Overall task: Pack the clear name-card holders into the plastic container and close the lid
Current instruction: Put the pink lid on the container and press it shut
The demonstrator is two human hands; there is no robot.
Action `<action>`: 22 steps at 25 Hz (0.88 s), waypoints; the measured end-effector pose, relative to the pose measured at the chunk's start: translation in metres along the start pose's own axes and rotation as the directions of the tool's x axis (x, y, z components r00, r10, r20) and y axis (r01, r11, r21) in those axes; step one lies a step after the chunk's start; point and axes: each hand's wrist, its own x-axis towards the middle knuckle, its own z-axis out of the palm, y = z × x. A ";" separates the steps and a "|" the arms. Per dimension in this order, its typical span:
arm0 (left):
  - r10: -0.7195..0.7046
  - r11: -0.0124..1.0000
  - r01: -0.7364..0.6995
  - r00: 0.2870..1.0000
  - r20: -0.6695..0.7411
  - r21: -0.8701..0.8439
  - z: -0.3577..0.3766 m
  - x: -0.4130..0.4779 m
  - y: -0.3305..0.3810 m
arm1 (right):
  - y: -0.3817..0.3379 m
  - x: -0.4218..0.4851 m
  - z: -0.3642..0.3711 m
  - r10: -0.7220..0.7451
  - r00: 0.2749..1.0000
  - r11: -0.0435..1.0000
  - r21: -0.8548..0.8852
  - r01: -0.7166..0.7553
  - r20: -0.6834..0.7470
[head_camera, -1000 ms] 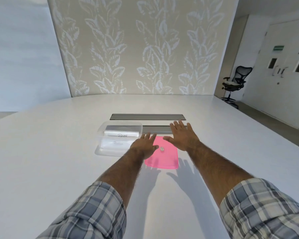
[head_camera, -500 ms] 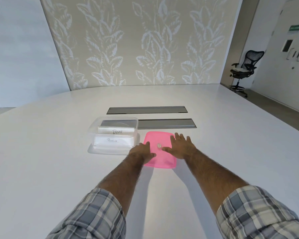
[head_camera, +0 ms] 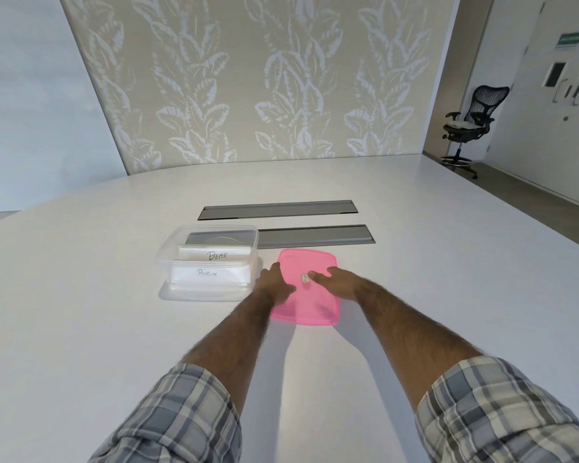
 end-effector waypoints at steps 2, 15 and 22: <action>-0.072 0.990 0.070 0.997 -0.010 -0.120 -0.003 0.001 0.005 | -0.001 -0.001 -0.004 0.015 1.000 0.995 0.094 -0.016 0.016; -0.031 0.569 0.042 0.999 0.030 -0.821 -0.061 0.002 0.028 | -0.025 -0.019 -0.053 0.053 0.981 0.754 0.652 0.085 -0.189; 0.187 0.602 0.051 0.961 0.203 -0.797 -0.135 -0.003 0.008 | -0.054 -0.026 -0.093 0.046 0.910 0.611 0.732 0.301 -0.413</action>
